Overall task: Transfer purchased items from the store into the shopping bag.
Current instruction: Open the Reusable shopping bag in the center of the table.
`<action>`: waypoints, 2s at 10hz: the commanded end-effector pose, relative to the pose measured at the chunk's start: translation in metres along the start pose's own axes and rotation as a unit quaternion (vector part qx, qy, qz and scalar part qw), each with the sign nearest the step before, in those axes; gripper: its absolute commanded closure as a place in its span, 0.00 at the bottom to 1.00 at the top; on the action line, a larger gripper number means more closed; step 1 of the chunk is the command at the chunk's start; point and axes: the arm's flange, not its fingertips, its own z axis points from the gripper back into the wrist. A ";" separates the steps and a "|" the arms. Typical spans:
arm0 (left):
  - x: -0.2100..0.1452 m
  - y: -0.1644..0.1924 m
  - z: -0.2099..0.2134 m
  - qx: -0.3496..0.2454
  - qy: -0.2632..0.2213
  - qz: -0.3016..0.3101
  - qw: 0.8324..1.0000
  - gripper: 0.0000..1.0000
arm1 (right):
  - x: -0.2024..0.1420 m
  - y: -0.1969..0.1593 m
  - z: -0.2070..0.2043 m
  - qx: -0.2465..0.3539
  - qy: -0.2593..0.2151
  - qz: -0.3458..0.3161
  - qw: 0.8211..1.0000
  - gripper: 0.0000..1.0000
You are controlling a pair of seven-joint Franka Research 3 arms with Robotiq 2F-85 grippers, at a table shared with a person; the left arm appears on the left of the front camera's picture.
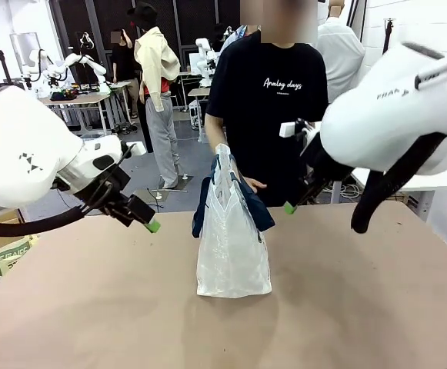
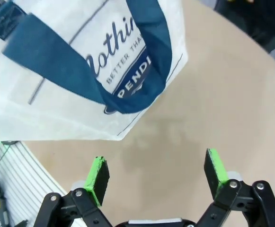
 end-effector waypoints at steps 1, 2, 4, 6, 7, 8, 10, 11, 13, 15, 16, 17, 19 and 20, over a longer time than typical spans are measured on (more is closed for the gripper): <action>0.007 -0.006 0.001 0.009 -0.018 -0.011 1.000 0.00 | 0.014 -0.008 0.006 -0.022 0.008 0.010 1.000 0.00; 0.000 0.000 0.000 0.000 0.000 0.000 1.000 0.00 | 0.009 -0.010 0.007 -0.023 -0.010 0.034 0.999 0.00; 0.000 0.000 0.000 0.000 0.000 0.000 1.000 0.00 | 0.009 -0.003 0.008 -0.008 -0.003 0.006 1.000 0.00; 0.004 -0.005 0.001 0.002 -0.004 -0.006 1.000 0.00 | 0.012 -0.005 0.012 -0.014 -0.005 0.013 1.000 0.00; 0.014 -0.013 0.007 -0.001 -0.002 0.027 1.000 0.00 | 0.033 0.000 0.017 -0.017 -0.006 0.000 1.000 0.00; 0.025 -0.024 0.016 -0.002 -0.003 0.059 0.998 0.00 | 0.055 0.001 0.022 -0.030 0.009 -0.014 0.999 0.00; 0.050 -0.046 0.031 0.026 -0.008 0.129 0.991 0.00 | 0.100 0.004 0.030 -0.059 0.046 -0.039 0.996 0.00; 0.060 -0.056 0.033 0.024 -0.008 0.135 0.991 0.00 | 0.119 0.008 0.033 -0.067 0.056 -0.041 0.995 0.00; 0.082 -0.070 0.034 0.032 -0.005 0.170 0.985 0.00 | 0.155 0.008 0.033 -0.085 0.068 -0.055 0.993 0.00; 0.102 -0.081 0.030 0.058 0.016 0.200 0.978 0.00 | 0.181 0.005 0.024 -0.093 0.092 -0.068 0.989 0.00; 0.107 -0.084 0.028 0.059 0.017 0.206 0.977 0.00 | 0.187 0.003 0.016 -0.097 0.097 -0.068 0.988 0.00; 0.105 -0.079 0.026 0.042 0.008 0.194 0.980 0.00 | 0.184 -0.001 0.011 -0.098 0.089 -0.045 0.990 0.00; 0.093 -0.079 0.030 0.042 0.004 0.193 0.980 0.00 | 0.172 0.005 0.024 -0.083 0.079 -0.059 0.992 0.00; 0.093 -0.079 0.030 0.042 0.004 0.193 0.980 0.00 | 0.172 0.005 0.024 -0.083 0.079 -0.059 0.992 0.00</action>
